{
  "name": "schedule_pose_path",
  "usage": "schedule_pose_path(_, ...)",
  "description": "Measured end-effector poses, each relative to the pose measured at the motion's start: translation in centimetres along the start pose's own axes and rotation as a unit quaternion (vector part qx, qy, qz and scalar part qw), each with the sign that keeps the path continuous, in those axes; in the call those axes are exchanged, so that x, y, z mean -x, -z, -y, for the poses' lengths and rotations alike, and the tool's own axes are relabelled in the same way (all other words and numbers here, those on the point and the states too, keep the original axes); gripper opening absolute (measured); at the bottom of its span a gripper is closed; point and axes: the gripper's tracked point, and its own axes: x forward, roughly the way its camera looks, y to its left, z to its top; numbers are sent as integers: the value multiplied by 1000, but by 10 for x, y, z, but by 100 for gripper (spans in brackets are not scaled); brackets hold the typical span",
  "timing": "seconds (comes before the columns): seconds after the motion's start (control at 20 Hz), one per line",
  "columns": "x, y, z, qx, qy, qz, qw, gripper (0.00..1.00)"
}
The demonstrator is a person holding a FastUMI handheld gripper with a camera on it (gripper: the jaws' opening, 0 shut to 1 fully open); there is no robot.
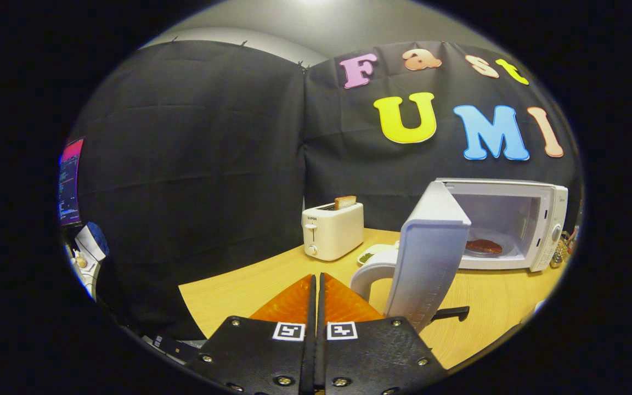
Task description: Open the microwave, put the food inside, and close the microwave door.
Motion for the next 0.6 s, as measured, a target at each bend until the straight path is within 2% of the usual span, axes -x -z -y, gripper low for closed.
schedule_pose_path(0.15,23,-3,26,39,37,10,999,1)
schedule_pose_path(0.35,44,2,71,16,61,-4,998,1)
schedule_pose_path(0.6,72,-10,158,19,153,8,988,1)
